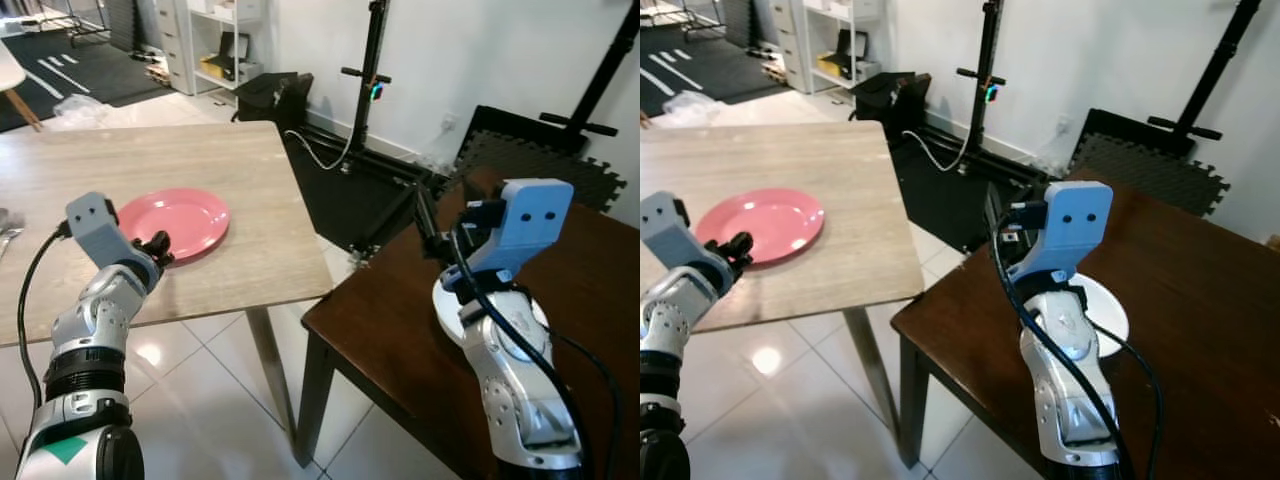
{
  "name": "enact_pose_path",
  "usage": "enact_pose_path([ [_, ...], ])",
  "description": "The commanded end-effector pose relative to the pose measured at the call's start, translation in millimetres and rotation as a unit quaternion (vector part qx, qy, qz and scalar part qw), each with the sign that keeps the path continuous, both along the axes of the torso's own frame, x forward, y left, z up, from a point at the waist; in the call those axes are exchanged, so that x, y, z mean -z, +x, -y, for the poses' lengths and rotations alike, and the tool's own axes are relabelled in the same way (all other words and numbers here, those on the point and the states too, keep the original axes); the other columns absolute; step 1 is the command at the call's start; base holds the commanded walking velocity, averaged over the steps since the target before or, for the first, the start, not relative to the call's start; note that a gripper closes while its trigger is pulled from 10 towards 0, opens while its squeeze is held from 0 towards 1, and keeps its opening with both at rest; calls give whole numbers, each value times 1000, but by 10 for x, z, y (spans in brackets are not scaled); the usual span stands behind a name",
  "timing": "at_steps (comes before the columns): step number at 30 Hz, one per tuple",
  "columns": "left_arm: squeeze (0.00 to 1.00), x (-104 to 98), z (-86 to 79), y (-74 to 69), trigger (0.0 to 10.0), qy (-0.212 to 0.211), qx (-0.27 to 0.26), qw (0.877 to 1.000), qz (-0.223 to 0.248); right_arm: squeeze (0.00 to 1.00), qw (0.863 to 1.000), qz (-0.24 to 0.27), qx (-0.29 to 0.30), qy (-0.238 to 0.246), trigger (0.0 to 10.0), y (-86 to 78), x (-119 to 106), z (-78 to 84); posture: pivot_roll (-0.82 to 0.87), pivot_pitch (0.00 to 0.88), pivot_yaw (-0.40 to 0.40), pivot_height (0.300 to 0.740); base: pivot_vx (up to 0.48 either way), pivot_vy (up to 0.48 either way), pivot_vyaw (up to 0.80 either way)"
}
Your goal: Setting the table
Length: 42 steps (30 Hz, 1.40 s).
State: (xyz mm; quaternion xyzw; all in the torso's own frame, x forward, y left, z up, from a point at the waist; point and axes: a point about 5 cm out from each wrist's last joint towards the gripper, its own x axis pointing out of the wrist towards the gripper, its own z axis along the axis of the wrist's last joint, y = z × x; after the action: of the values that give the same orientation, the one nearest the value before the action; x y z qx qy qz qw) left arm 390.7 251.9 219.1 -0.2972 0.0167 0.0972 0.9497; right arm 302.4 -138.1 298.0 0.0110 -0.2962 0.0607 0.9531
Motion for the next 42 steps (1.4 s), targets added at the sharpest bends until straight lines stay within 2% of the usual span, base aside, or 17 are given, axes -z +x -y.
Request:
enact_pose_path([
  [1,0,67,-27,16,10000,-26,-14,1000,-3,0,1000,4,-12,-4,10000,9,-29,-29,72,202,-9,740,0,0,0],
  [6,0,35,-47,86,10000,-66,-27,997,9,0,999,2,-50,-13,10000,25,-121,-78,39,253,-26,740,0,0,0],
  [13,0,-30,-78,119,10000,-115,-37,992,25,0,999,-2,-45,-21,10000,-29,-154,-13,5,305,-28,740,0,0,0],
  [19,0,-21,-87,130,10000,-156,-42,987,24,0,999,-5,-35,-18,10000,-81,-152,26,-11,316,-22,740,0,0,0],
  [20,0,40,-73,130,2157,-178,-49,983,13,0,999,-10,-31,-16,10000,-102,-140,46,-17,316,-18,740,0,0,0],
  [22,0,59,-69,129,2157,-185,-51,981,10,0,999,-11,-30,-16,10000,-108,-136,52,-17,316,-18,740,0,0,0],
  [23,0,111,-47,127,0,-183,-51,982,-4,0,999,-14,-26,-15,10000,-118,-132,72,-23,315,-19,740,0,0,0],
  [27,0,220,-26,109,0,-211,-61,975,-19,0,1000,-17,-15,-10,10000,-125,-147,135,-27,314,-28,740,0,0,0],
  [34,0,256,-67,89,0,-222,-67,973,-17,0,1000,-21,-12,-4,10000,-116,-167,165,-25,315,-35,740,0,0,0],
  [41,0,250,-120,73,0,-221,-73,972,-14,0,1000,-24,-14,-1,10000,-103,-168,155,-18,312,-43,740,0,0,0],
  [42,0,238,-141,69,0,-209,-75,975,-8,0,1000,-25,-14,-1,10000,-101,-166,153,-15,308,-43,740,0,0,0],
])
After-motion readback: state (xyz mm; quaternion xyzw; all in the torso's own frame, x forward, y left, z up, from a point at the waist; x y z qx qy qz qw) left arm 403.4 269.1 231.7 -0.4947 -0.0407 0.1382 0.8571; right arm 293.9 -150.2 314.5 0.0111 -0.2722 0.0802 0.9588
